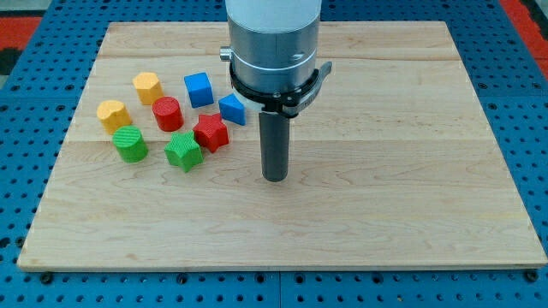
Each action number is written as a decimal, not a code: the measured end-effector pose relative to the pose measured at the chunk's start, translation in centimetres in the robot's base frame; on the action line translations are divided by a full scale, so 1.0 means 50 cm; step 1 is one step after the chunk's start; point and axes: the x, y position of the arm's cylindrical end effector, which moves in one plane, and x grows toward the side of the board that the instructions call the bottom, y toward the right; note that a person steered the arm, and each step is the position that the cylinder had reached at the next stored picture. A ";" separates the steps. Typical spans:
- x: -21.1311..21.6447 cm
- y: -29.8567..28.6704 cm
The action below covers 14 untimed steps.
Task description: Move the green circle to the top left side of the board
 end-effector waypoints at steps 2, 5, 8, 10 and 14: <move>-0.002 -0.003; 0.086 -0.262; -0.053 -0.339; -0.102 -0.483; -0.250 -0.582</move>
